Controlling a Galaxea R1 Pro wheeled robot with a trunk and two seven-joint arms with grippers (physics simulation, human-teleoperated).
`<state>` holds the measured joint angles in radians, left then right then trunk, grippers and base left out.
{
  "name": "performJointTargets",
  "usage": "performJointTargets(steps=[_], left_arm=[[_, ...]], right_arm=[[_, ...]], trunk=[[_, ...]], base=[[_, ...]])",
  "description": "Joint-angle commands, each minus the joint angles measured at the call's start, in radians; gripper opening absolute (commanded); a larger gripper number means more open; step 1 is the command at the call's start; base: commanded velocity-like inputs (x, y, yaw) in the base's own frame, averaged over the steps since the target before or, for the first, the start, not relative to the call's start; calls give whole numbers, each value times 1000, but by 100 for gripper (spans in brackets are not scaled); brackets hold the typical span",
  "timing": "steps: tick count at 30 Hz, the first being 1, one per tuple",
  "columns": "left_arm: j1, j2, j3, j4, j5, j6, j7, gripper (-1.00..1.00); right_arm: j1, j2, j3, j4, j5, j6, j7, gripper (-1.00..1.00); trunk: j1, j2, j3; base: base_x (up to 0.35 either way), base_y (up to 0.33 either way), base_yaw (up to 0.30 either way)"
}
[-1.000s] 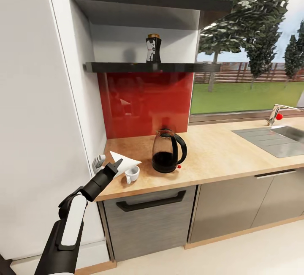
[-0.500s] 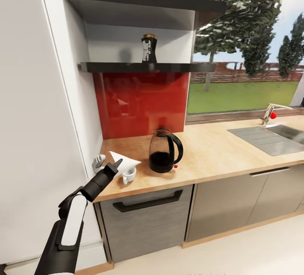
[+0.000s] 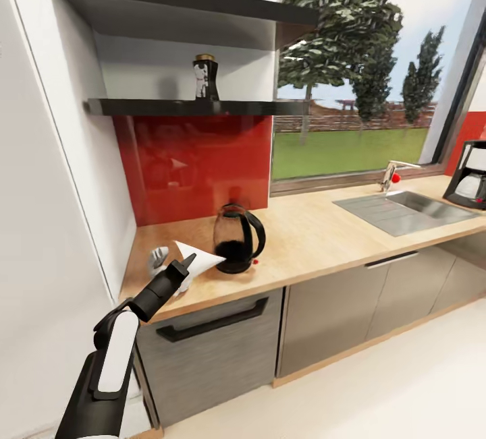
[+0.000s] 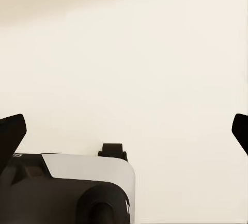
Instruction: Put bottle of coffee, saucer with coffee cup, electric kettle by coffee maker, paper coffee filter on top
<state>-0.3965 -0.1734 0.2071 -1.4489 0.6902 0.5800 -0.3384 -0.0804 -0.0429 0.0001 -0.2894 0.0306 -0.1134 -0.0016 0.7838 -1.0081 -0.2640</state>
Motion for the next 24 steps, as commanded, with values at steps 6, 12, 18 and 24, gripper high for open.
performJointTargets(steps=[6, 12, 18, 24], left_arm=[[-1, -1, 3, -1, 2, 7, -1, -100], [-1, -1, -2, 0, 2, 7, -1, -100], [-1, -1, -4, 1, 2, 7, -1, -100], [-1, -1, -5, 1, 2, 7, -1, -100]], right_arm=[[-1, 0, 0, 1, 3, -3, -1, 100], [-1, 0, 0, 1, 3, -3, 0, 100], [-1, 0, 0, 1, 3, -3, 0, 100], [-1, 0, 0, 1, 3, -3, 0, 100]], trunk=[[0, -1, -1], [0, -1, -1], [0, -1, -1], [0, -1, -1]], base=[[-285, 0, -59], [-99, -39, -184], [-80, -117, -171], [-7, -11, -276]])
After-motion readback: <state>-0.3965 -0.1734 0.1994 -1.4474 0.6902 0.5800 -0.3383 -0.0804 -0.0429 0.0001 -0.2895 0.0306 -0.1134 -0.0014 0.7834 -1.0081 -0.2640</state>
